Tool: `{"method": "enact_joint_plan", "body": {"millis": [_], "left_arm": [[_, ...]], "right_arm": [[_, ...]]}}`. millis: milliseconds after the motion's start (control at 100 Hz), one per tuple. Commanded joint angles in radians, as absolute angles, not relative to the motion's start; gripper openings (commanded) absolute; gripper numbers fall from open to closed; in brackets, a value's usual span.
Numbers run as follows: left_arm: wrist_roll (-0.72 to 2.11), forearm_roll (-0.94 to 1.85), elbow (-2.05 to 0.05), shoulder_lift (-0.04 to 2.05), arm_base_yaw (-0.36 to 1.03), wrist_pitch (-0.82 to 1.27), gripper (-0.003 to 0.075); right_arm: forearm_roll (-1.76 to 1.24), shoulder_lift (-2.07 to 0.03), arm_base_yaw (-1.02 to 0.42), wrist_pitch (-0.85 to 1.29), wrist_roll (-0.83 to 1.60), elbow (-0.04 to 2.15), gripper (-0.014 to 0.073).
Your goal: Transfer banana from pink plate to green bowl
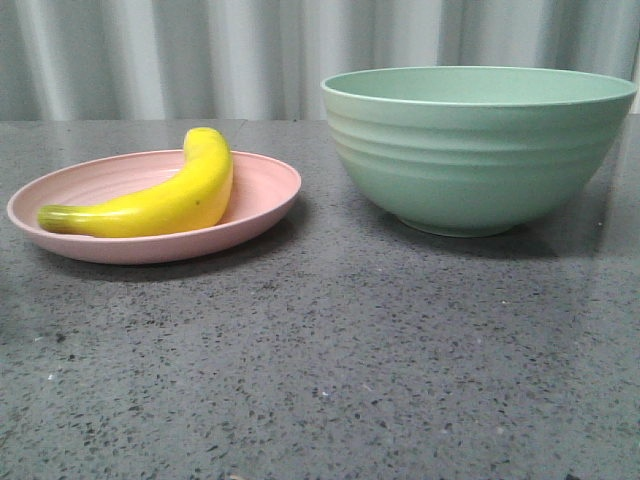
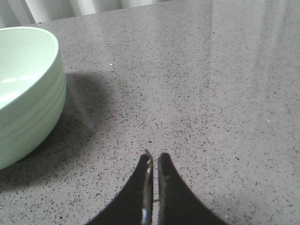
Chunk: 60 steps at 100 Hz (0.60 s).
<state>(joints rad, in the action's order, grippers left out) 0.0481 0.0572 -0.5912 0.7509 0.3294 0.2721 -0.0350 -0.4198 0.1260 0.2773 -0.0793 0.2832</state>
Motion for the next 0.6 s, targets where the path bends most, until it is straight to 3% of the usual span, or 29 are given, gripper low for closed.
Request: {"method": "enact_joint_plan", "body": {"millis": [0, 280, 590], "left_arm": [[0.046, 0.082, -0.677, 0.822, 0.392, 0.262, 0.0440], [0.046, 0.136, -0.831, 1.093, 0.558, 0.310, 0.0440], [0.046, 0.166, -0.933, 1.344, 0.625, 0.363, 0.0440]], "right_arm": [[-0.038, -0.434, 0.130, 0.193, -0.079, 0.319, -0.0069], [-0.053, -0.434, 0.130, 0.187, -0.079, 0.319, -0.0069], [-0.053, -0.434, 0.130, 0.187, -0.079, 0.319, -0.0069]]}}
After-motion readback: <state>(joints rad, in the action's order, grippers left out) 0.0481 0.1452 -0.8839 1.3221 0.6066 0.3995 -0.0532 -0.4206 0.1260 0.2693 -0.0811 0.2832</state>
